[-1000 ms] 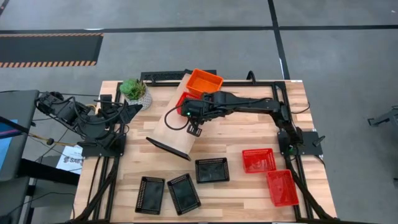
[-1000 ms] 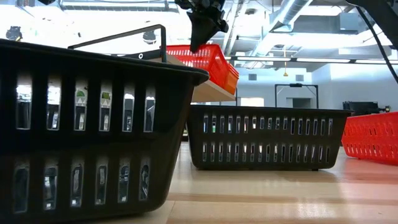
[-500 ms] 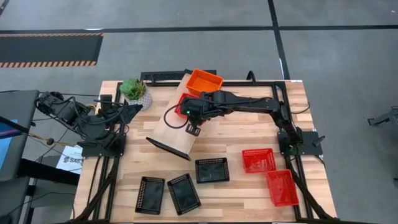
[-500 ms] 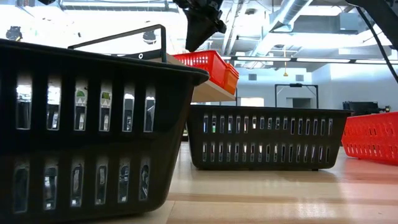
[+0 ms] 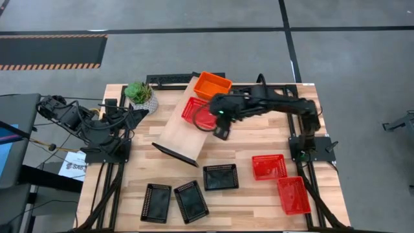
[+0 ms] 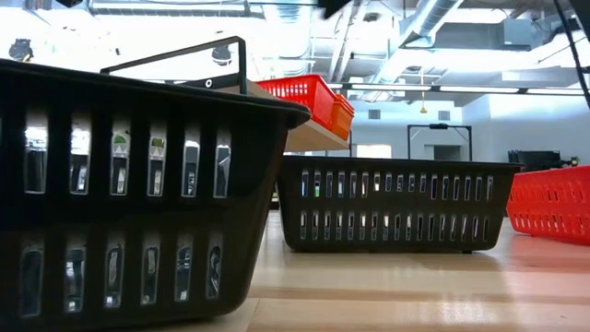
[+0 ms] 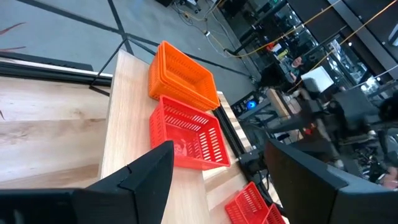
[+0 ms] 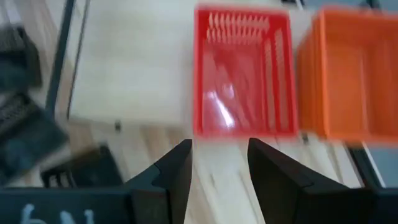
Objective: Stack baskets on shelf by color
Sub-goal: Stack the top red bin on top of the red bin on the shelf
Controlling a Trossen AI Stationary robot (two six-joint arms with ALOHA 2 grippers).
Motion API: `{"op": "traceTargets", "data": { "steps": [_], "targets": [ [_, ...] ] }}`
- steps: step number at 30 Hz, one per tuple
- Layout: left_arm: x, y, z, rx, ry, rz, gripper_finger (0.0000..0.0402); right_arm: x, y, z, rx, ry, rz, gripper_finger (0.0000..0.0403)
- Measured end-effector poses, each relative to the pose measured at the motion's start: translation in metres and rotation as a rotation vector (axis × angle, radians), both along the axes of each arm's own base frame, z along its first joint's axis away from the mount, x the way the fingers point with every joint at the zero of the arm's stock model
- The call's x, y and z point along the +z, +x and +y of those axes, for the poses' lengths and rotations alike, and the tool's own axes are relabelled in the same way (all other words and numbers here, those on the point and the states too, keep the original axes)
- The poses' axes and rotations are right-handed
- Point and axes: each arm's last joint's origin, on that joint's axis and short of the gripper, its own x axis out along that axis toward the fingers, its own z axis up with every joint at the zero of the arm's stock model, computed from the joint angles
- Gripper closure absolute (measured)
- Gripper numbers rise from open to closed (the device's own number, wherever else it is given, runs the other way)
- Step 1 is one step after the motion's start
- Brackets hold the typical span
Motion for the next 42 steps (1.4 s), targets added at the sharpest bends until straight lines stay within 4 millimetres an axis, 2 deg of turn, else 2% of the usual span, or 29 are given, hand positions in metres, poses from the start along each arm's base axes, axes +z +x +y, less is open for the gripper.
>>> {"op": "traceTargets", "data": {
  "steps": [4,7,9,12,15,19,24,33,42],
  "targets": [
    [0.000,0.000,0.000,-0.001,0.000,0.001,0.0160,0.017,-0.034,0.021,0.007,0.026,0.038,0.0234],
    [-0.001,0.002,-0.001,-0.001,0.003,0.007,0.0160,0.026,-0.057,0.048,0.061,0.052,-0.003,0.0236],
    [-0.001,0.002,-0.001,-0.002,-0.001,0.007,0.0160,0.026,-0.073,0.066,0.082,0.070,0.007,0.0236],
    [-0.001,0.004,-0.002,-0.003,0.001,0.012,0.0160,0.013,-0.096,0.089,0.084,0.107,0.041,0.0236],
    [-0.002,0.005,-0.003,-0.002,0.000,0.014,0.0160,-0.007,-0.120,0.107,0.044,0.123,0.113,0.0236],
    [-0.002,0.005,-0.003,-0.007,-0.010,0.015,0.0160,-0.045,-0.145,0.132,0.057,0.133,0.187,0.0231],
    [-0.002,0.006,-0.004,-0.021,-0.021,0.017,0.0160,-0.096,-0.171,0.150,0.060,0.132,0.276,0.0221],
    [-0.002,0.006,-0.004,-0.026,-0.024,0.019,0.0160,-0.182,-0.184,0.156,0.148,0.245,0.302,0.0216],
    [-0.003,0.006,-0.004,-0.027,-0.018,0.025,0.0160,-0.228,-0.194,0.149,0.234,0.234,0.368,0.0217]
  ]
}}
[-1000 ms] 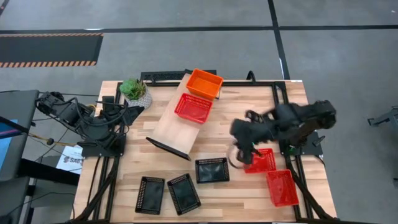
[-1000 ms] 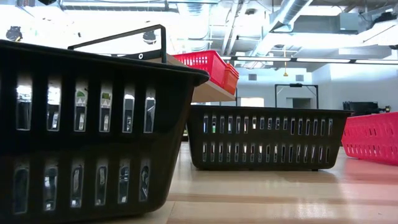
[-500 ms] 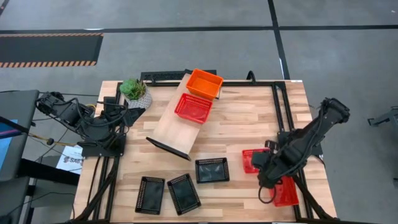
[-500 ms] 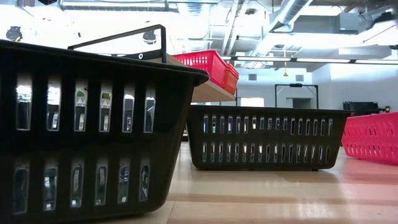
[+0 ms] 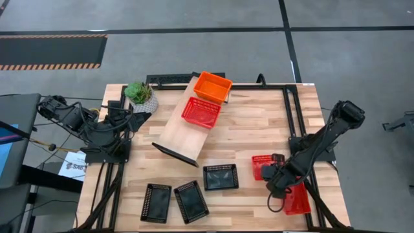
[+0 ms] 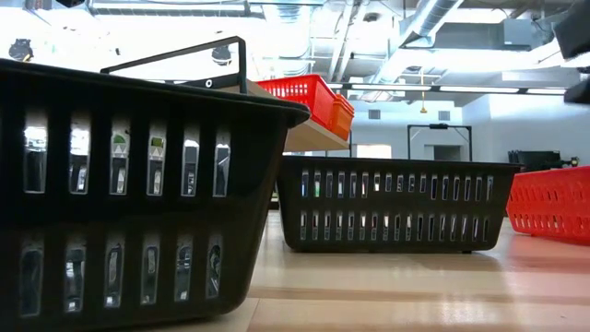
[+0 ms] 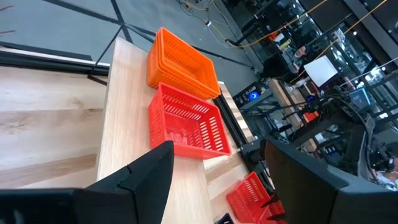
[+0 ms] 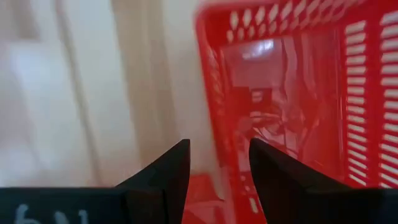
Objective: Stack baskets on shelf by color
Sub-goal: Stack the top red bin on top of the red bin on the shelf
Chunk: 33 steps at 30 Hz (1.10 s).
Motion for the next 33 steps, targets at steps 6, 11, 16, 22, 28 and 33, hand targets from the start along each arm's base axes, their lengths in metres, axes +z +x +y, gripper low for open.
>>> {"op": "traceTargets", "data": {
  "steps": [6,11,16,22,28,33],
  "targets": [
    [-0.001,-0.001,0.000,0.004,0.000,0.008,0.0160,-0.019,-0.006,-0.006,-0.011,-0.014,0.024,0.0226],
    [-0.001,-0.001,0.001,0.004,0.000,0.009,0.0160,-0.020,-0.004,-0.010,-0.016,-0.017,0.021,0.0259],
    [-0.001,-0.001,0.000,0.004,0.001,0.010,0.0160,-0.023,0.001,-0.011,-0.006,-0.021,0.020,0.0332],
    [-0.001,-0.001,0.000,0.004,0.000,0.010,0.0160,-0.023,0.013,-0.015,-0.020,0.025,-0.013,0.0388],
    [-0.001,-0.001,0.000,0.004,-0.001,0.009,0.0160,0.006,0.022,-0.030,-0.039,0.070,-0.059,0.0395],
    [-0.001,-0.001,0.000,0.004,-0.002,0.008,0.0160,0.053,0.028,-0.053,-0.096,0.080,-0.139,0.0398]
  ]
}}
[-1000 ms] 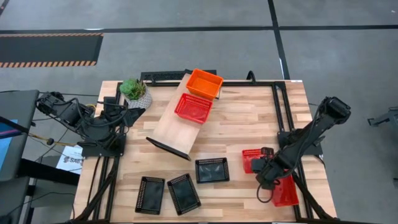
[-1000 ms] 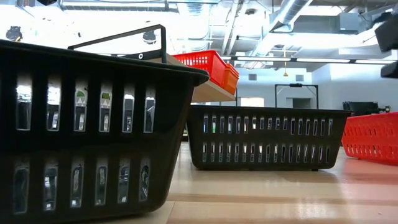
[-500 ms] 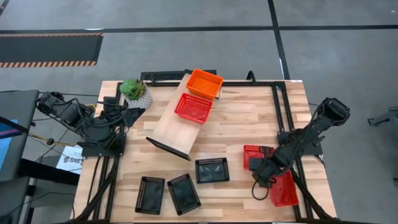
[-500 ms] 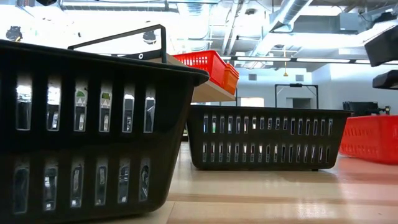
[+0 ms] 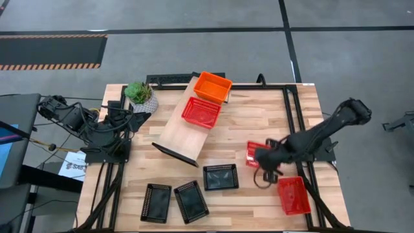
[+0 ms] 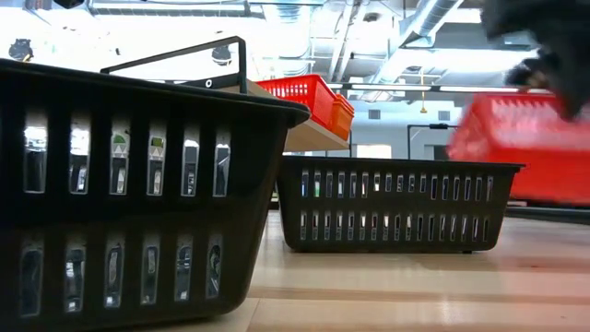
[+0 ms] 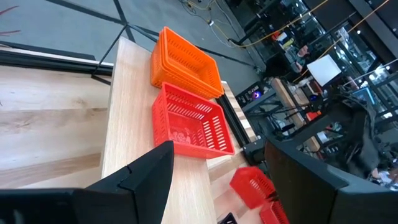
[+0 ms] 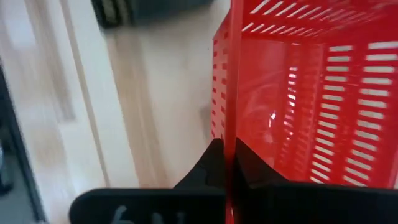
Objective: Stack baskets on shelf by color
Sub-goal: Stack the top red bin on top of the red bin on the shelf
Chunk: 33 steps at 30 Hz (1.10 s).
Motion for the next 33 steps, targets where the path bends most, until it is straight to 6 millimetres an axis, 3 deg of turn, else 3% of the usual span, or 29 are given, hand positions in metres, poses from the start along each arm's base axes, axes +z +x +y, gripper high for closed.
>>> {"op": "traceTargets", "data": {
  "steps": [8,15,22,27,33],
  "targets": [
    [0.000,0.000,0.000,0.000,-0.001,0.000,0.0160,0.089,0.013,-0.042,-0.148,-0.114,-0.153,0.0399],
    [0.000,0.000,0.000,0.000,0.000,0.000,0.0160,0.142,0.056,-0.068,-0.189,-0.259,-0.278,0.0399],
    [0.000,0.000,0.000,0.000,0.001,0.001,0.0160,0.164,0.120,-0.085,-0.204,-0.387,-0.333,0.0398],
    [0.000,0.000,0.000,0.000,0.001,0.001,0.0160,0.163,0.167,-0.089,-0.165,-0.422,-0.360,0.0397],
    [0.000,0.000,0.000,0.000,0.001,0.000,0.0160,0.159,0.208,-0.086,-0.105,-0.452,-0.378,0.0396]
  ]
}}
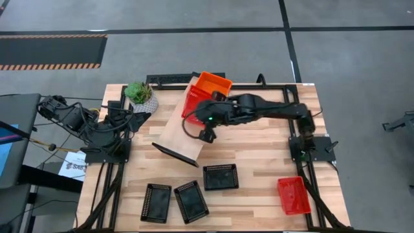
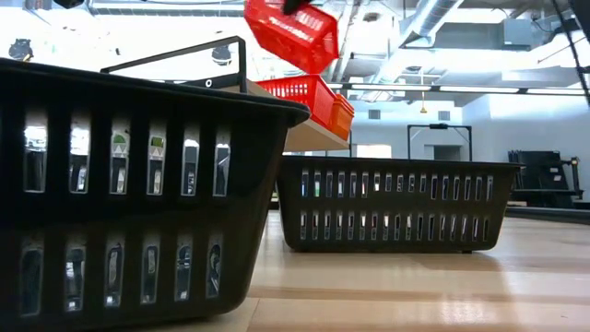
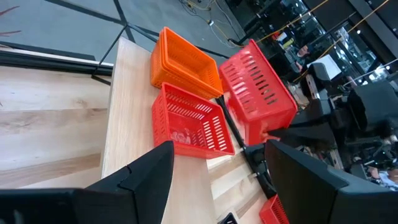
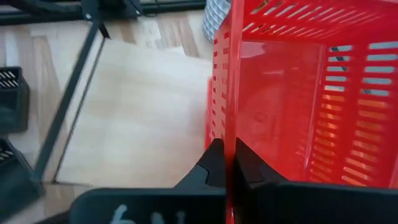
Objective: Stack baskets on shelf by color
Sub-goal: Stack the top red bin on top of the red bin on the shelf
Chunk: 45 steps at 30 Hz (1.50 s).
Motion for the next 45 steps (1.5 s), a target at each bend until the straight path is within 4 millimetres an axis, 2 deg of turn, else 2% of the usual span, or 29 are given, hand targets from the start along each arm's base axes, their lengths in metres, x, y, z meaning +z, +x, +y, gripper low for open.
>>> {"op": "traceTargets", "data": {
  "steps": [4,12,16,25,36,45],
  "targets": [
    [0.000,0.000,0.000,0.000,0.000,0.000,0.0160,-0.008,0.014,0.001,-0.002,0.006,0.007,0.0396],
    [0.000,0.000,0.000,-0.001,0.000,0.001,0.0160,-0.038,0.022,-0.006,-0.038,0.009,0.163,0.0396],
    [0.000,0.000,0.000,-0.001,0.000,0.001,0.0160,-0.045,0.027,-0.009,-0.044,0.010,0.177,0.0396],
    [-0.001,-0.001,0.000,-0.001,0.006,0.012,0.0160,-0.046,0.027,-0.018,-0.065,0.015,0.178,0.0372],
    [-0.001,-0.001,0.000,-0.001,0.007,0.014,0.0160,-0.046,0.027,-0.023,-0.046,0.065,0.184,0.0367],
    [-0.001,-0.001,0.000,-0.002,0.006,0.013,0.0160,-0.046,0.027,-0.028,-0.040,0.075,0.187,0.0330]
  ]
}}
